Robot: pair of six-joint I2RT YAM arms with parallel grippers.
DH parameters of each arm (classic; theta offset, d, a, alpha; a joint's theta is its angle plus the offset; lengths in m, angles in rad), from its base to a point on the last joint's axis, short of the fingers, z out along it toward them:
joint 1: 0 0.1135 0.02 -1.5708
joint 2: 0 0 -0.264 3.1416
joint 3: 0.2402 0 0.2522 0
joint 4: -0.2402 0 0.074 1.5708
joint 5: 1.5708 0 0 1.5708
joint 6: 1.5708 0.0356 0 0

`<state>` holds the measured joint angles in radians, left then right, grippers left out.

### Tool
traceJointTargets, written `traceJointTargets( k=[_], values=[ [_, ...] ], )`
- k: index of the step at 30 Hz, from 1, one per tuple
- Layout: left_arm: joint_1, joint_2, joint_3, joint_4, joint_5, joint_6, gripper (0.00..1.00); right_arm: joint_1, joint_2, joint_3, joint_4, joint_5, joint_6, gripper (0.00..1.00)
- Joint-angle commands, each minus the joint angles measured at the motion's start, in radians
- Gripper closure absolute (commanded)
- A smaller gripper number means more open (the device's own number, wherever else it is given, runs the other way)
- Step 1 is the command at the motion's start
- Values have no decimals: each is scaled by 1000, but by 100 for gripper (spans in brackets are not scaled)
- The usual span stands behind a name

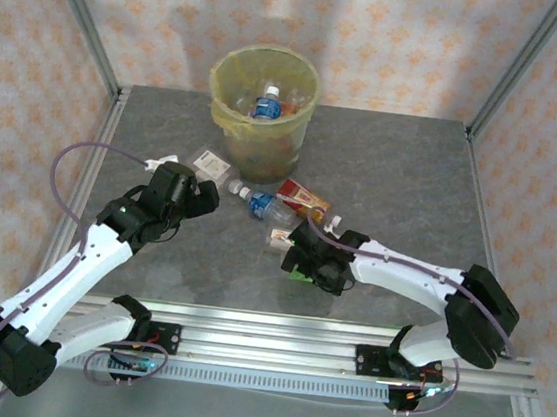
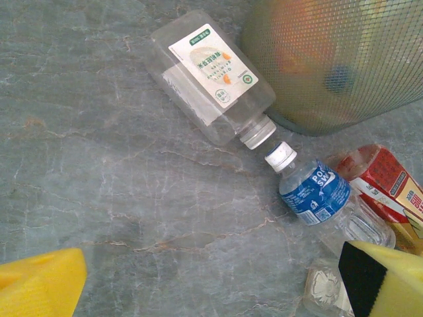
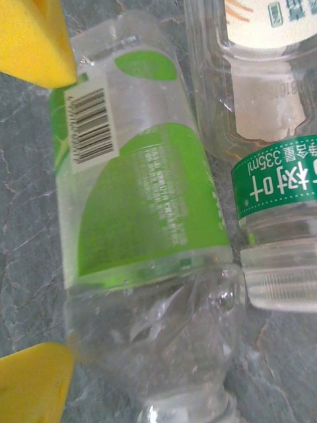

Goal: Put the plastic bottles in the bin

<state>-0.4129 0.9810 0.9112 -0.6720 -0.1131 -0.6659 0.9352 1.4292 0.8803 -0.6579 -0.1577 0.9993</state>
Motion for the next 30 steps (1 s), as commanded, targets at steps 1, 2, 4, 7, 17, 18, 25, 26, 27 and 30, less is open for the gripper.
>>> traceJointTargets(
  k=[1, 2, 4, 7, 17, 18, 25, 26, 27, 30],
  values=[
    [-12, 2, 11, -12, -38, -11, 0, -5, 33, 4, 78, -20, 5, 1],
    [-12, 2, 12, -13, -38, -9, 0, -8, 39, 1, 93, -27, 3, 1],
    [-11, 4, 13, -14, -40, -8, 0, -22, 49, -7, 105, -31, 4, 1],
    [-11, 7, 17, -17, -43, -6, 0, -51, 50, -24, 108, -13, 2, 1],
    [-11, 16, 34, -31, -59, -3, 0, -154, 15, -33, -34, 160, -81, 0],
    [-12, 16, 37, -31, -58, -3, 0, -169, 5, -34, -53, 172, -98, 0],
    [-11, 16, 47, -35, -63, -4, 0, -275, -45, -74, -149, 222, -160, 0],
    [-11, 14, 46, -36, -63, -4, 0, -287, -51, -78, -159, 223, -162, 0],
    [-11, 13, 46, -35, -64, -4, 0, -298, -65, -81, -167, 224, -163, 1],
    [-12, 9, 48, -38, -68, -2, 0, -306, -111, -75, -181, 228, -153, 1]
  ],
)
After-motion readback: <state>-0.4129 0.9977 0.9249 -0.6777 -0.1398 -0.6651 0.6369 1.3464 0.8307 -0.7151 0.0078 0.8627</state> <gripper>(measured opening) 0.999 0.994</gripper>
